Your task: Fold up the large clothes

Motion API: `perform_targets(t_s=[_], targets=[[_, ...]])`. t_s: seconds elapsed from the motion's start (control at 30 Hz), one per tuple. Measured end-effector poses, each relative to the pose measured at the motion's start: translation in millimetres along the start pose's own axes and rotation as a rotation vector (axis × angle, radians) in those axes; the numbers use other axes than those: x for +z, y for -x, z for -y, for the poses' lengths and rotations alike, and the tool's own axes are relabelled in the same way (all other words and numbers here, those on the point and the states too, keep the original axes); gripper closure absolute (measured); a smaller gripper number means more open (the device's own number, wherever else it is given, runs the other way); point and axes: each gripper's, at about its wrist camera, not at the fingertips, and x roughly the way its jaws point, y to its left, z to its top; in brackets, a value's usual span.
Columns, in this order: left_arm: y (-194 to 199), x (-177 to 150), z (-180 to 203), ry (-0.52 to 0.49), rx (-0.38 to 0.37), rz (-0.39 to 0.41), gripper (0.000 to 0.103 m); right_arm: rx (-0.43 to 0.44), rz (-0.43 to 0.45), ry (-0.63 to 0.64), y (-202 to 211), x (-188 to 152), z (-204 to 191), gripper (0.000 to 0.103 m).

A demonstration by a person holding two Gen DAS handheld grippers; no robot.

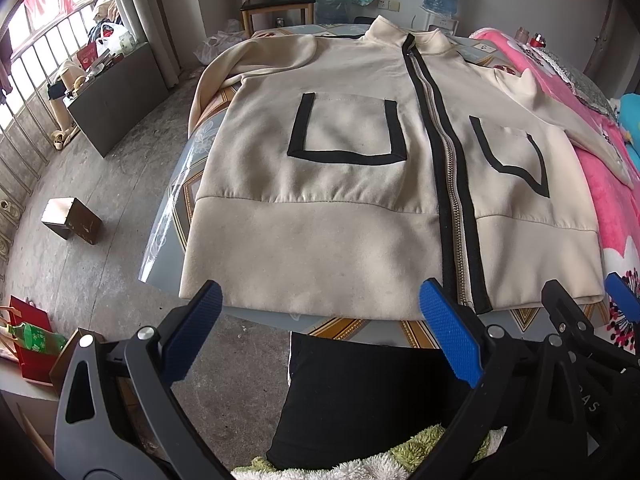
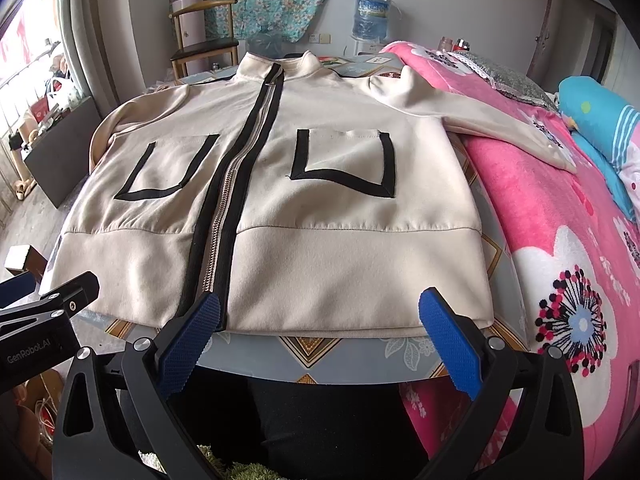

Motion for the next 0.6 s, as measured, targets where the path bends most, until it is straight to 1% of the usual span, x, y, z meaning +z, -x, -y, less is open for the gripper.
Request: perform_targets(t_s=[0.37, 0.6], targets=[[-0.1, -0.3, -0.8, 0.001, -0.002, -0.001, 0.007, -0.005, 0.001, 0.000, -0.4, 1.1, 0.9, 0.006], [-7.1, 2.3, -9.4, 0.008, -0.001, -0.011, 0.007, -0.013, -0.002, 0.002, -2.7, 3.4, 0.9, 0.006]])
